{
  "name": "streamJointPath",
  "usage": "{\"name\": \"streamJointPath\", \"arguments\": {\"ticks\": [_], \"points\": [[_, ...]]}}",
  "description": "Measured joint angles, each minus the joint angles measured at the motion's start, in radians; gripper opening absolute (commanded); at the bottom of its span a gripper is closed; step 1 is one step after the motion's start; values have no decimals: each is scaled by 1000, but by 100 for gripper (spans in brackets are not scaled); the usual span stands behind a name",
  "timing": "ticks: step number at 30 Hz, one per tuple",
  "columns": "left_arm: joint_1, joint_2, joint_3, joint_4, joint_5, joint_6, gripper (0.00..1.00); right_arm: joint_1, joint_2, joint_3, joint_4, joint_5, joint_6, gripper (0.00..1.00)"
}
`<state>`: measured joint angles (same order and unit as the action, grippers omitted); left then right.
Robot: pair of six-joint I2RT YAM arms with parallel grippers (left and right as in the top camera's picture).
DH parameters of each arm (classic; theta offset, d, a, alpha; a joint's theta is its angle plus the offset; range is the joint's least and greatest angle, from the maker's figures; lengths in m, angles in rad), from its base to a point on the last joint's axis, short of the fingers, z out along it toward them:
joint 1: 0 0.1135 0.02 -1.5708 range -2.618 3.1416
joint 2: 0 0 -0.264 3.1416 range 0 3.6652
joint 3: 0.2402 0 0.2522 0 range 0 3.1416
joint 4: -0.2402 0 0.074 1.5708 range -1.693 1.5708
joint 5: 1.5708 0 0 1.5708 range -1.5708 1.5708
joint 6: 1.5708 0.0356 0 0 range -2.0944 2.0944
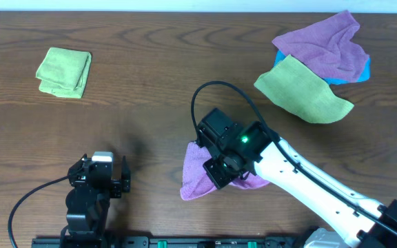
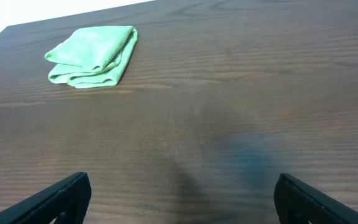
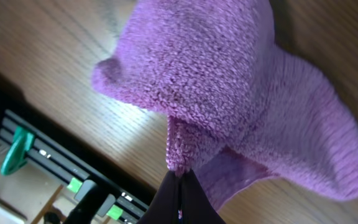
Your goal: Fold the cloth
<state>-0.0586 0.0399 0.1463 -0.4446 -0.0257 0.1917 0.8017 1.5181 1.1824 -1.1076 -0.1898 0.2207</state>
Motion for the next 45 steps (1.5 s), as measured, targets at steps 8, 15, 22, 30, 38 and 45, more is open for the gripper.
{"name": "streamJointPath", "arguments": {"ticks": [8, 15, 22, 30, 38, 45], "points": [[0, 0, 0, 0, 0, 0, 95, -24, 0, -1, 307, 24, -28, 1], [0, 0, 0, 0, 0, 0, 95, -201, 3, 14, 552, 160, 1, 1], [0, 0, 0, 0, 0, 0, 95, -407, 9, 163, 579, 200, 101, 1], [0, 0, 0, 0, 0, 0, 95, -382, 9, 172, 660, -385, -107, 1], [0, -1, 0, 0, 0, 0, 95, -386, 9, 177, 423, -124, 315, 1], [0, -1, 0, 0, 0, 0, 95, -386, 11, 176, 431, 29, 460, 1]]}}
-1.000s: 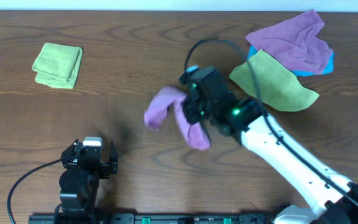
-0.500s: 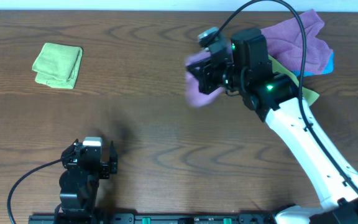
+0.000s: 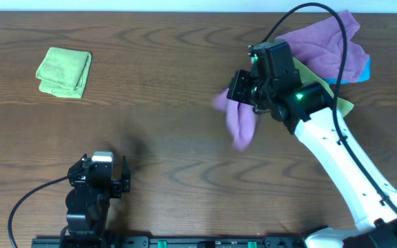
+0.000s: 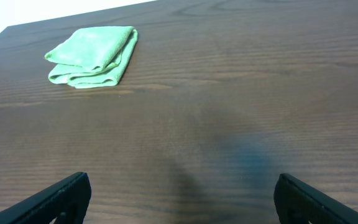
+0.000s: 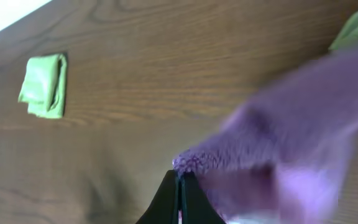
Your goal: Fold the cloth
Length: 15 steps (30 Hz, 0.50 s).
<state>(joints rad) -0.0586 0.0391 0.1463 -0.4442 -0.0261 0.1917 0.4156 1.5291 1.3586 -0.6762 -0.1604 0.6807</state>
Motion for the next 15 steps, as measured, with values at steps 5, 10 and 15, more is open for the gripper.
{"name": "streamJointPath", "arguments": {"ticks": [5, 10, 15], "points": [[0, 0, 0, 0, 0, 0, 95, 7, 1, 0, 238, -256, -134, 1], [0, 0, 0, 0, 0, 0, 95, 64, 1, 3, 245, -487, -235, 1], [0, 0, 0, 0, 0, 0, 95, 61, 2, 0, -134, -135, 31, 1]]}}
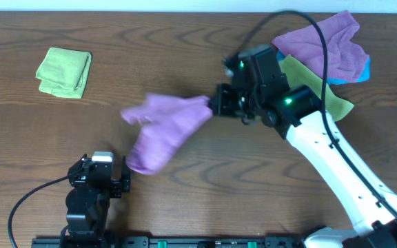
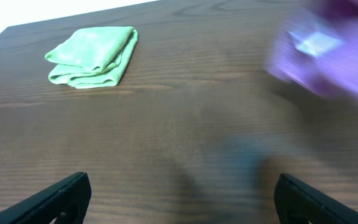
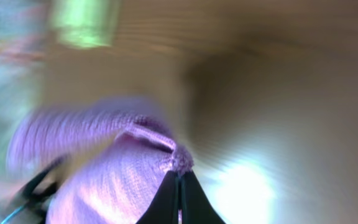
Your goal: Fold the cloth
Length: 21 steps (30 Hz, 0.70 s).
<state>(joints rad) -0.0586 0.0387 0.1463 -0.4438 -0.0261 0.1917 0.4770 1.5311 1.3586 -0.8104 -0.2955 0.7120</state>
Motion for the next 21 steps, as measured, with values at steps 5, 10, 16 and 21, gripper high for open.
{"name": "streamJointPath", "arguments": {"ticks": [5, 10, 16, 21], "points": [[0, 0, 0, 0, 0, 0, 95, -24, 0, 0, -28, 223, 137, 1], [0, 0, 0, -1, 0, 0, 95, -24, 0, 0, 64, 216, 133, 1], [0, 0, 0, 0, 0, 0, 95, 58, 0, 2, 265, -188, -100, 99], [0, 0, 0, 0, 0, 0, 95, 101, 0, 2, 217, -227, -193, 99]]}}
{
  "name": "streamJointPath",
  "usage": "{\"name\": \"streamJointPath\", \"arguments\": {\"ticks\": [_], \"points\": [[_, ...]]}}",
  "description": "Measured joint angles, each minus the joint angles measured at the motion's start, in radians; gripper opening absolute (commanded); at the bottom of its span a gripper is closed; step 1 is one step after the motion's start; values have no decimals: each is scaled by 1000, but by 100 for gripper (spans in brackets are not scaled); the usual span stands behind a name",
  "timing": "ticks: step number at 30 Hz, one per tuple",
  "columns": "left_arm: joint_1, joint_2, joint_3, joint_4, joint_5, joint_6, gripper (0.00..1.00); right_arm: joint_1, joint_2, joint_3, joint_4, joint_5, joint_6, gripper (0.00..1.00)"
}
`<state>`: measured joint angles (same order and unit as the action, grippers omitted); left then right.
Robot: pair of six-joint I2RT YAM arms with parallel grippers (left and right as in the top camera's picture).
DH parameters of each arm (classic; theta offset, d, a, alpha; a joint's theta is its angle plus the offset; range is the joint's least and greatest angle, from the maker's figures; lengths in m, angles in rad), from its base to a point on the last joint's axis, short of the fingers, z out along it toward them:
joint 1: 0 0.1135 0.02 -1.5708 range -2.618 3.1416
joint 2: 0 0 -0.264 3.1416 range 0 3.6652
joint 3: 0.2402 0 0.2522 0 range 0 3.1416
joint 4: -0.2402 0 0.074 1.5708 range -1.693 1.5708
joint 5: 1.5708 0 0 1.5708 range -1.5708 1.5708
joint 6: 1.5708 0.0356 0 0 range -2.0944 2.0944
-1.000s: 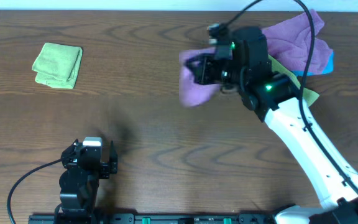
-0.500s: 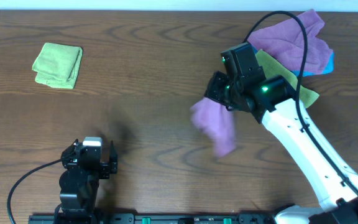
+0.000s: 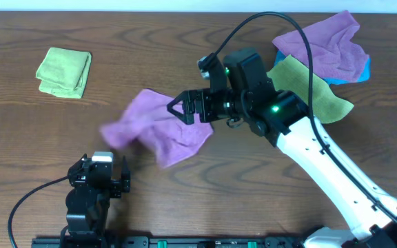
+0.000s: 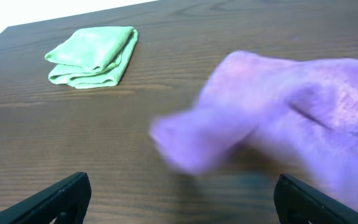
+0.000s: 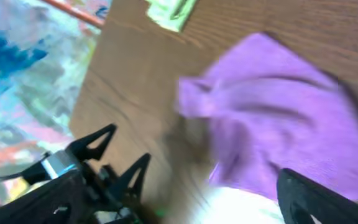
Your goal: Fold the cloth
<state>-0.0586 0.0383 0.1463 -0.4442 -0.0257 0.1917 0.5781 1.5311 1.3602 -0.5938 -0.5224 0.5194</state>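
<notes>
A purple cloth (image 3: 158,127) lies loose and blurred, spread out on the table's middle left; it also fills the right of the left wrist view (image 4: 291,112) and the right wrist view (image 5: 272,106). My right gripper (image 3: 185,109) hovers at the cloth's right edge with its jaws open and nothing between them; one finger (image 5: 319,196) shows at the lower right of its own view. My left gripper (image 3: 100,180) rests at the table's near edge, open and empty (image 4: 179,208), just in front of the cloth.
A folded green cloth (image 3: 64,71) lies at the far left, also seen in the left wrist view (image 4: 92,55). At the back right is a pile: a purple cloth (image 3: 322,38), a green cloth (image 3: 316,96), and a blue one (image 3: 365,69) beneath.
My right gripper has opened and let go of the purple cloth. The cloth, then stretched out from the shut jaws, now lies spread lower and further left, in front of the left gripper.
My right gripper was shut on a corner of the purple cloth bunched at the near middle. Then it held the cloth up near the back-right pile. Then the cloth streamed out leftwards from the shut jaws. Now it is released over the table's middle left.
</notes>
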Motion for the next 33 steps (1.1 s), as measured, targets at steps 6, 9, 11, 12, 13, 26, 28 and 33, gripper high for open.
{"name": "streamJointPath", "arguments": {"ticks": [6, 9, 11, 12, 13, 26, 28, 33], "points": [[0, 0, 0, 0, 0, 0, 95, -17, 3, -3, -100, 144, -101, 91], [0, 0, 0, 0, 0, 0, 95, -17, 42, -13, -133, 176, -168, 1], [0, 0, 0, 0, 0, 0, 95, -17, 109, -18, -173, 189, -200, 1], [0, 0, 0, 0, 0, 0, 95, -17, 140, -19, -182, 192, -206, 1], [0, 0, 0, 0, 0, 0, 95, -17, 179, -19, -190, 190, -212, 1], [0, 0, 0, 0, 0, 0, 95, 44, 433, -29, -154, 186, -244, 1], [0, 0, 0, 0, 0, 0, 95, 48, 451, -29, -137, 187, -246, 1], [0, 0, 0, 0, 0, 0, 96, 49, 465, -29, -96, 225, -242, 1]]}}
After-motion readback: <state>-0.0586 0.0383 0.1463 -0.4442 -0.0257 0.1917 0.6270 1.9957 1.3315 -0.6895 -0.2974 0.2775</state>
